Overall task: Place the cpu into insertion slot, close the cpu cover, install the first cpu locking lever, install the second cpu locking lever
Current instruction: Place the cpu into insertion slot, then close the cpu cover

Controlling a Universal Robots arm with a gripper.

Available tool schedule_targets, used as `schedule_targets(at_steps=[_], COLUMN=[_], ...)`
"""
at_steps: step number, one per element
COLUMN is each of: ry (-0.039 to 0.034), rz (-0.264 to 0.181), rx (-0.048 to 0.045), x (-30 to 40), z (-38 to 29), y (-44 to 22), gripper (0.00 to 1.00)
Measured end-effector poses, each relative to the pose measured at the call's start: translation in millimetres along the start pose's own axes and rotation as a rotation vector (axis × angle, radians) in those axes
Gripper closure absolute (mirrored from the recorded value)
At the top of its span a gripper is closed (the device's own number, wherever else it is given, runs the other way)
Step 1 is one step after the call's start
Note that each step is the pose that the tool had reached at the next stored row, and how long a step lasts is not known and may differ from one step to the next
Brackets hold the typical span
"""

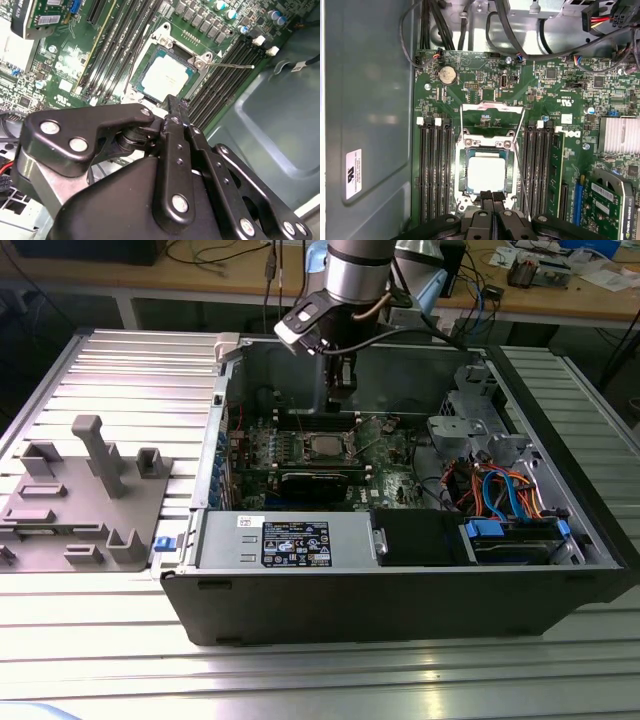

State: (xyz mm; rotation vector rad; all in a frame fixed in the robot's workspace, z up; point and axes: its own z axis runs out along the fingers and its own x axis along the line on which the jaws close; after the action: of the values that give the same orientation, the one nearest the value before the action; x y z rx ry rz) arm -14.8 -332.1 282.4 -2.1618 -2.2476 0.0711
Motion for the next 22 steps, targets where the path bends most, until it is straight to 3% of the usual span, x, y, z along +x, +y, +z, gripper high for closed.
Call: schedule_targets(at_steps=[10,22], ry=[0.0002,0.0001], rz=[0.0,0.0], rx=[0.0,0.0009], x=[-0.1,-0.7], z=[-0.1,-0.9], y=[1.3,17.3], gripper=[0.89,0.89])
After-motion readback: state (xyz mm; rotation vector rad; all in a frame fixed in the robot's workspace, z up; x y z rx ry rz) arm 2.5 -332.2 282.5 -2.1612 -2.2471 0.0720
